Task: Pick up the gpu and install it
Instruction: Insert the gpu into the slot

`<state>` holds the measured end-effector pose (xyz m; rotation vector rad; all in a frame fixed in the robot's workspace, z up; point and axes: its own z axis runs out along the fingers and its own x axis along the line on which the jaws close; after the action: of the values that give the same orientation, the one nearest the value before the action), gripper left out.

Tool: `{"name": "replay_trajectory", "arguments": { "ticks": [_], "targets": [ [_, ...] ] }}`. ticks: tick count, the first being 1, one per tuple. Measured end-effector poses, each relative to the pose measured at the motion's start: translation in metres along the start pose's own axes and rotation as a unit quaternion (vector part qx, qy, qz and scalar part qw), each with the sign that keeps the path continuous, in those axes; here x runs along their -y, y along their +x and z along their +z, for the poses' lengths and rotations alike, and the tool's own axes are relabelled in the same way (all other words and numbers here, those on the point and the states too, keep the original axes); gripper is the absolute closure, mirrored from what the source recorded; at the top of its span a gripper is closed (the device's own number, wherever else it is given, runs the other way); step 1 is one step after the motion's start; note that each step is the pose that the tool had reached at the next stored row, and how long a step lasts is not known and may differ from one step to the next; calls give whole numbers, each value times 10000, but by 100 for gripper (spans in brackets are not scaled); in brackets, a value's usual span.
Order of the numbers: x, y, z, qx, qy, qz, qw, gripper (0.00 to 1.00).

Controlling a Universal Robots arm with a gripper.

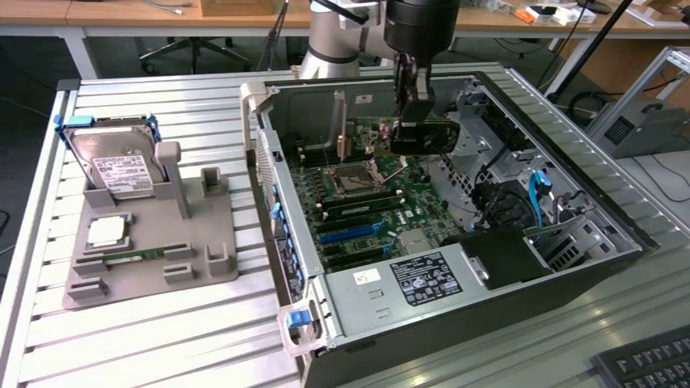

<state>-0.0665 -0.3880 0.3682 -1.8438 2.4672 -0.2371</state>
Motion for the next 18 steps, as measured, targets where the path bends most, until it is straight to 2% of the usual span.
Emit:
{"name": "replay_trajectory", "arguments": {
  "ticks": [9, 18],
  "targets": [
    [0, 0, 1, 11, 13, -167, 9999, 73],
    [-1, 0, 4, 37, 30, -427, 9991, 73]
  ]
}}
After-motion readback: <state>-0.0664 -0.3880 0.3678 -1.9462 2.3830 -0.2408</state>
